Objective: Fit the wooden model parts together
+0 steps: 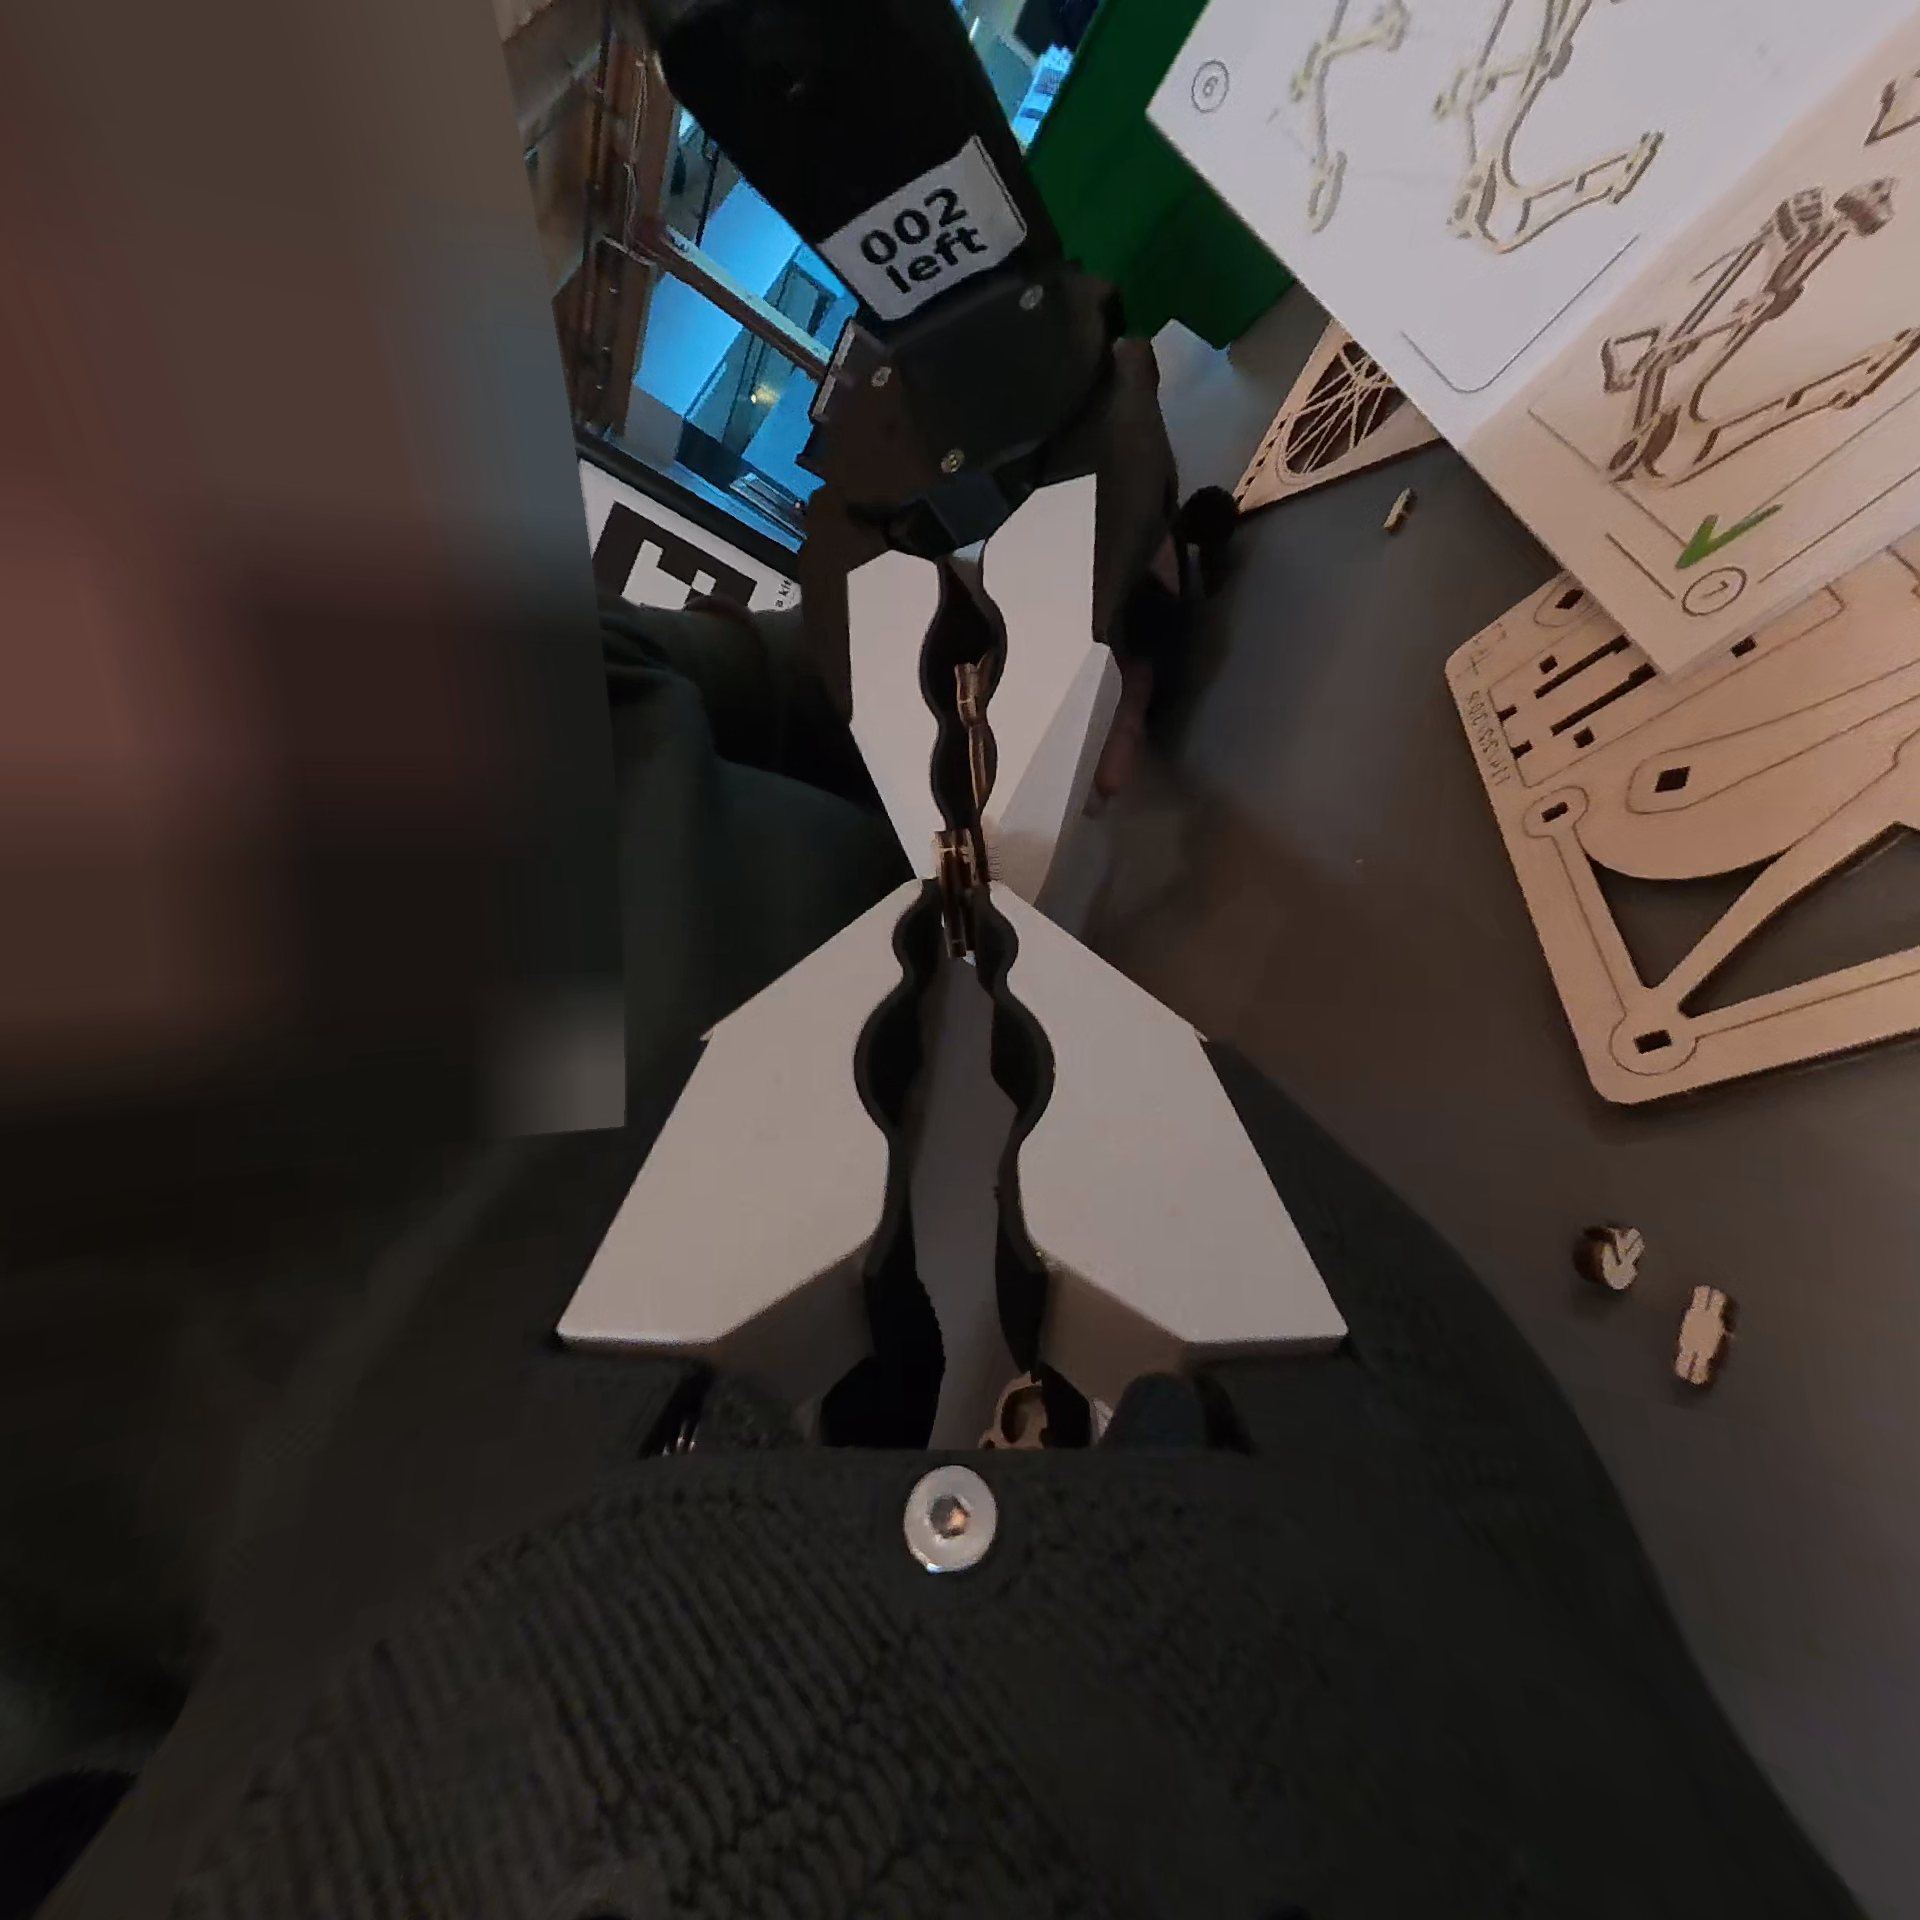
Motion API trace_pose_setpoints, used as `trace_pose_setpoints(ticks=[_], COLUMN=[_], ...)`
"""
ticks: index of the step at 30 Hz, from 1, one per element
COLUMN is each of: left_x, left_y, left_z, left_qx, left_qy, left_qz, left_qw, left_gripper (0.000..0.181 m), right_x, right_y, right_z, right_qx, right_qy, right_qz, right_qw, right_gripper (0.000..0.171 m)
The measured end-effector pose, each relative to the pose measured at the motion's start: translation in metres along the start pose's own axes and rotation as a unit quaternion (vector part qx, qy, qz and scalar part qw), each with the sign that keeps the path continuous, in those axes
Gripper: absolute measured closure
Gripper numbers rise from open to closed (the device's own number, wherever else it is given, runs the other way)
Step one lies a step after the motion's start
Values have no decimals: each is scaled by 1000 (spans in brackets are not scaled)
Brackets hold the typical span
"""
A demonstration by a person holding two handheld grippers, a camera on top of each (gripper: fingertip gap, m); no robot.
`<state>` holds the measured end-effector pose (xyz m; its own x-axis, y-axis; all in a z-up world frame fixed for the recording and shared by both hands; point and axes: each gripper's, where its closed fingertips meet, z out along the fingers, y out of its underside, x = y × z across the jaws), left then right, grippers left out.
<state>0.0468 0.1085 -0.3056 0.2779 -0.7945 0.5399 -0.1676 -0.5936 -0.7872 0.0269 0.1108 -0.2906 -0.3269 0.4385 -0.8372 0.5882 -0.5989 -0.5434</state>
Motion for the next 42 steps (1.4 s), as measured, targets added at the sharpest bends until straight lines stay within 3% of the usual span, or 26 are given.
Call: trace_pose_setpoints(ticks=[16, 25, 29, 42], left_x=[2, 0, 0, -4], left_y=[-8, -14, -15, -19], left_z=[-3, -6, -6, -8], left_qx=[27, 45, 49, 52], left_qy=[12, -3, -7, -89], left_qz=[2, 21, 28, 160], left_qw=[1000, 999, 998, 982], left_gripper=[181, 181, 181, 181], right_x=[-5, -7, -7, -11], right_y=[-8, -14, -17, -20], right_z=[-5, -6, -7, -8], right_qx=[33, 42, 53, 71], right_qy=[-10, 41, 40, 21], right_qz=[-17, -119, -119, -102], right_qw=[999, 991, 991, 992], right_gripper=[168, 167, 170, 170])
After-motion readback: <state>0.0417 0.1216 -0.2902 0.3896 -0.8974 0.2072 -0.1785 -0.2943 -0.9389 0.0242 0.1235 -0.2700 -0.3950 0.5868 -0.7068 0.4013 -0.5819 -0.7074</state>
